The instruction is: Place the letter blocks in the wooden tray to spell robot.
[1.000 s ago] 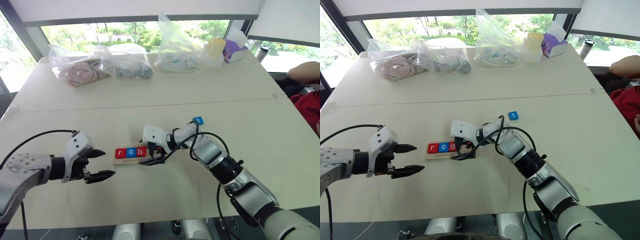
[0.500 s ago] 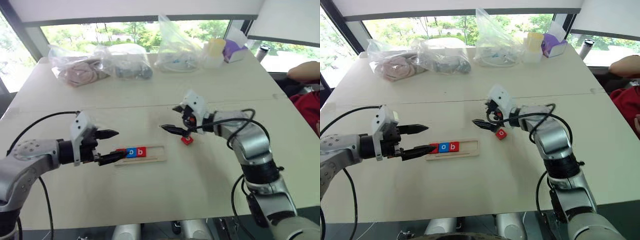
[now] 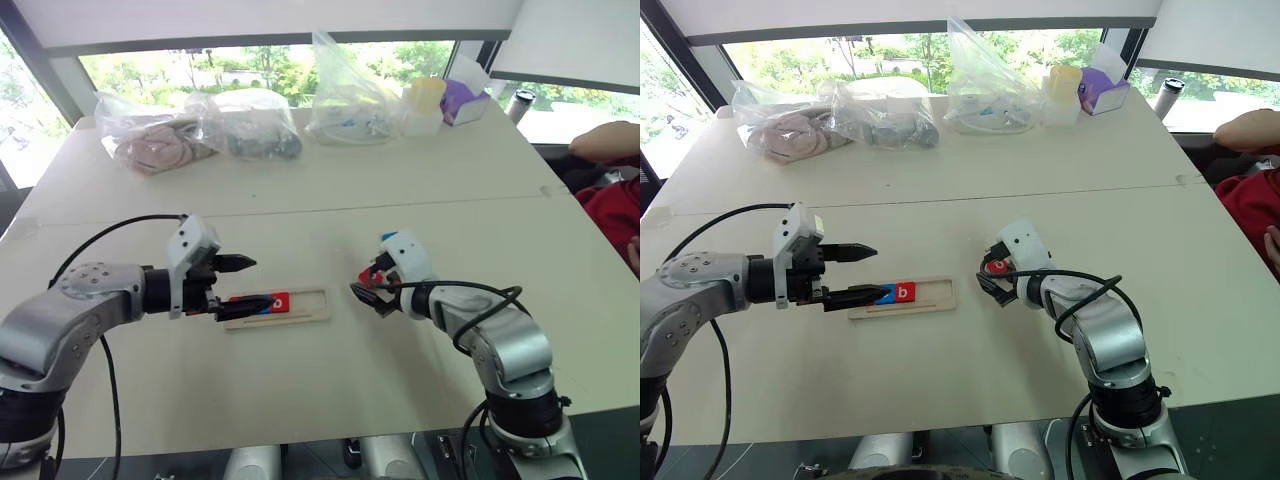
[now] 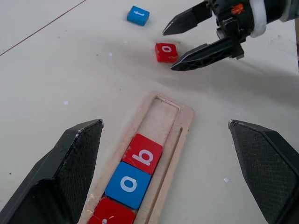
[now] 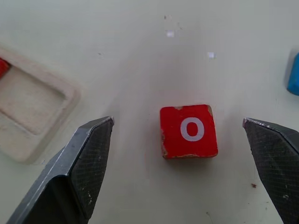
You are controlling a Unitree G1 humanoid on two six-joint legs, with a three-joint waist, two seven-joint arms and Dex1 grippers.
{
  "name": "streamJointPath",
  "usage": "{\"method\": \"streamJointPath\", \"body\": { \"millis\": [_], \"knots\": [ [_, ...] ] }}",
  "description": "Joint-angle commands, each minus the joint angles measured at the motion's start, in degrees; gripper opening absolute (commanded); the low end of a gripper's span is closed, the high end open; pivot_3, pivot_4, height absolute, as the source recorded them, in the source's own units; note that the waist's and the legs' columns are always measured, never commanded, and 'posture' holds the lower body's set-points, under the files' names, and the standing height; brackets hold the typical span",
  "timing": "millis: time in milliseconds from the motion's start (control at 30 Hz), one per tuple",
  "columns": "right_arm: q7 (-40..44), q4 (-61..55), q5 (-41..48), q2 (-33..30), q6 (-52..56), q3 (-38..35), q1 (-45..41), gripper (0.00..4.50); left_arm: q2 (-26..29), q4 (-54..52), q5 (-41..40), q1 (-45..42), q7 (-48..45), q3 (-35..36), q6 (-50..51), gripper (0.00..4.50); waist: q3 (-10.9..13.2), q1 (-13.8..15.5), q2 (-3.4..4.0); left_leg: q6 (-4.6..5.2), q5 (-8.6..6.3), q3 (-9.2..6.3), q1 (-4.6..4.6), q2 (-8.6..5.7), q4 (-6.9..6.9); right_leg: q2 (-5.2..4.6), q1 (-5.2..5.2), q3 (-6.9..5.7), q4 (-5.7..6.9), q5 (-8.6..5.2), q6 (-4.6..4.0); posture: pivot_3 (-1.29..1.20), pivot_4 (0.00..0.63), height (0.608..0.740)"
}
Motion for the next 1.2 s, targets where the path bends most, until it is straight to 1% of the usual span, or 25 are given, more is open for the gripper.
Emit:
{"method": "streamJointPath", "body": {
  "millis": [33, 100, 133, 267, 300, 367, 467, 533, 633, 667, 700, 733, 867, 933, 967, 1000, 1033, 1067, 1100, 1133, 1200],
  "knots": [
    [-1.7, 2.5, -0.9, -0.4, -3.8, 1.1, -0.3, 4.48, 0.2, -0.3, 0.5, -1.2, -0.3, 0.3, -1.0, 4.5, 0.0, 0.0, 0.0, 0.0, 0.0, 0.0, -0.01, 0.0, 0.0, 0.0, -0.01, 0.0, -0.01, 0.01, -0.01, 0.0, 0.15, 0.74],
    [-1.9, 4.1, -0.7, -0.3, -5.4, 1.8, -0.3, 3.96, 0.2, -0.4, 0.7, -1.1, -0.3, 0.3, -1.0, 4.5, 0.0, 0.0, -0.01, 0.0, 0.0, 0.0, -0.02, 0.0, 0.0, 0.0, -0.01, 0.0, -0.02, 0.01, 0.0, 0.0, 0.15, 0.74],
    [-1.9, 4.4, -0.5, -0.4, -5.9, 2.1, -0.4, 3.59, 0.2, -0.5, 0.8, -1.0, -0.2, 0.3, -1.0, 4.5, 0.0, -0.1, 0.0, 0.0, 0.0, 0.02, -0.01, 0.0, 0.0, 0.0, -0.01, 0.01, -0.02, 0.0, 0.01, 0.0, 0.15, 0.74],
    [-2.4, 3.4, 0.1, -0.1, -5.2, 2.4, -1.0, 1.54, 0.4, -0.6, 1.0, -0.4, -0.4, 0.7, -1.2, 4.5, 0.0, -0.1, -0.01, 0.0, 0.0, 0.0, 0.0, 0.01, 0.0, 0.02, -0.01, 0.02, 0.0, 0.0, 0.02, 0.0, 0.15, 0.74],
    [-2.6, 2.8, 0.2, 0.0, -4.7, 2.4, -1.1, 1.17, 0.4, -0.6, 1.1, -0.3, -0.4, 0.7, -1.2, 4.5, 0.0, 0.0, -0.01, 0.0, 0.0, 0.01, 0.0, 0.01, 0.0, 0.02, -0.01, 0.02, 0.0, 0.0, 0.02, 0.0, 0.15, 0.74],
    [-4.0, 1.3, -0.3, 0.0, -3.1, 2.5, -0.9, 1.17, 0.2, -0.5, 1.4, -0.3, -0.5, 0.5, -1.5, 4.5, 0.0, 0.0, 0.0, 0.0, 0.0, 0.0, 0.0, 0.01, 0.0, 0.02, -0.01, 0.02, 0.0, 0.0, 0.02, 0.0, 0.15, 0.74],
    [-9.4, -1.4, -2.1, 3.2, 2.1, -0.9, -0.3, 1.17, 0.1, -0.3, 2.3, -0.4, -1.1, -0.6, -2.3, 4.5, 0.0, 0.0, -0.01, 0.0, 0.0, -0.01, -0.02, 0.01, 0.0, 0.01, -0.01, 0.02, -0.01, 0.0, 0.02, 0.0, 0.15, 0.74],
    [-14.7, -5.0, -4.5, 8.6, 7.9, -5.4, 0.0, 1.17, 0.0, 0.5, 2.5, -1.2, -1.8, -1.2, -2.6, 4.5, 0.0, 0.1, 0.0, 0.0, 0.0, -0.01, -0.02, 0.01, 0.0, 0.01, -0.02, 0.02, 0.0, 0.01, 0.01, 0.0, 0.15, 0.74],
    [-19.0, -10.5, -6.6, 19.5, 16.2, -12.6, 0.5, 1.17, -0.3, 2.2, 3.4, -2.9, -3.0, -2.7, -3.3, 4.5, 0.0, 0.2, 0.0, 0.0, 0.0, -0.05, -0.05, 0.01, -0.01, 0.02, -0.06, 0.0, 0.02, 0.02, 0.02, 0.0, 0.15, 0.74],
    [-20.2, -11.8, -7.3, 22.2, 18.0, -13.8, 0.9, 1.17, -0.4, 2.9, 3.7, -3.6, -3.6, -3.3, -3.6, 4.5, 0.0, 0.2, 0.0, 0.0, 0.0, -0.05, -0.05, 0.01, -0.01, 0.01, -0.06, 0.0, 0.02, 0.03, 0.03, 0.0, 0.15, 0.74],
    [-20.9, -12.5, -7.7, 23.5, 18.9, -14.5, 1.3, 1.17, -0.6, 3.2, 3.9, -4.1, -3.8, -3.7, -3.7, 4.5, 0.0, 0.2, 0.0, 0.0, 0.0, -0.05, -0.05, 0.02, -0.01, 0.01, -0.06, -0.01, 0.02, 0.03, 0.03, 0.0, 0.15, 0.74],
    [-21.6, -13.5, -8.1, 24.2, 19.3, -14.0, 2.0, 1.17, -0.7, 4.2, 4.3, -5.0, -4.6, -4.4, -4.0, 4.5, 0.0, 0.2, 0.0, 0.0, 0.0, -0.05, -0.05, 0.02, -0.01, 0.01, -0.06, -0.01, 0.02, 0.02, 0.02, 0.0, 0.15, 0.74],
    [-22.4, -14.5, -7.8, 24.0, 19.3, -12.1, 4.0, 1.17, -1.3, 6.7, 5.6, -7.9, -6.8, -6.9, -5.0, 4.5, 0.0, 0.0, 0.02, 0.0, 0.0, 0.0, -0.05, -0.01, -0.01, -0.04, -0.05, 0.0, -0.03, 0.0, 0.0, 0.0, 0.15, 0.74],
    [-22.8, -13.9, -7.5, 25.2, 19.3, -11.2, 4.9, 1.17, -1.7, 8.7, 6.9, -9.5, -8.0, -8.2, -6.0, 4.5, 0.0, -0.1, 0.02, 0.0, 0.0, 0.0, -0.05, -0.01, -0.01, -0.04, -0.06, 0.0, -0.04, 0.0, 0.01, 0.0, 0.15, 0.74],
    [-22.6, -13.4, -7.0, 25.6, 19.3, -11.0, 4.9, 2.22, -1.9, 9.5, 7.6, -10.2, -8.4, -8.8, -6.4, 4.5, 0.0, -0.1, 0.01, 0.0, 0.0, 0.0, -0.05, -0.01, -0.02, -0.02, -0.06, 0.0, -0.04, 0.0, 0.01, 0.0, 0.15, 0.74],
    [-22.4, -13.1, -6.5, 25.9, 19.3, -10.8, 4.8, 2.59, -2.0, 10.1, 8.1, -10.7, -8.8, -9.2, -6.8, 4.5, 0.0, -0.2, 0.01, 0.0, 0.0, -0.01, -0.04, 0.0, -0.02, 0.01, -0.06, 0.0, -0.04, -0.01, 0.01, 0.0, 0.15, 0.74],
    [-22.5, -12.9, -6.5, 25.6, 19.3, -10.9, 4.5, 3.17, -2.1, 10.2, 8.3, -10.9, -9.0, -9.4, -6.8, 4.5, 0.0, -0.4, 0.01, 0.0, 0.0, -0.02, -0.04, 0.01, -0.03, 0.02, -0.06, 0.0, -0.03, -0.01, 0.01, 0.0, 0.15, 0.74],
    [-23.1, -13.3, -7.1, 24.9, 19.3, -11.3, 3.4, 3.63, -2.3, 10.2, 8.5, -11.1, -9.1, -9.5, -6.8, 4.5, 0.0, -0.6, 0.02, 0.0, 0.0, -0.02, -0.04, 0.01, -0.03, 0.03, -0.06, 0.0, -0.02, -0.01, 0.01, 0.0, 0.15, 0.74],
    [-23.5, -14.1, -7.7, 23.9, 19.3, -12.0, 1.9, 4.24, -2.3, 10.2, 8.5, -11.1, -9.2, -9.4, -6.8, 4.5, 0.0, -0.8, 0.02, 0.0, 0.0, -0.03, -0.05, 0.02, -0.04, 0.03, -0.06, 0.0, -0.02, -0.01, 0.01, 0.0, 0.15, 0.74],
    [-23.3, -15.3, -7.8, 23.2, 19.3, -13.7, -0.1, 4.44, -2.1, 10.1, 8.6, -11.0, -9.4, -9.2, -6.7, 4.5, 0.0, -1.0, 0.02, 0.0, 0.0, -0.03, -0.05, 0.02, -0.04, 0.02, -0.06, 0.0, -0.02, 0.0, 0.02, 0.0, 0.15, 0.74],
    [-21.0, -17.3, -6.3, 19.7, 19.3, -15.5, -3.1, 4.44, -1.6, 9.7, 8.4, -10.5, -9.9, -8.5, -6.6, 4.5, 0.0, -1.2, 0.03, 0.0, 0.0, -0.03, -0.08, 0.01, -0.04, 0.0, -0.08, 0.01, -0.03, 0.0, 0.03, 0.0, 0.15, 0.74]
  ]
}}
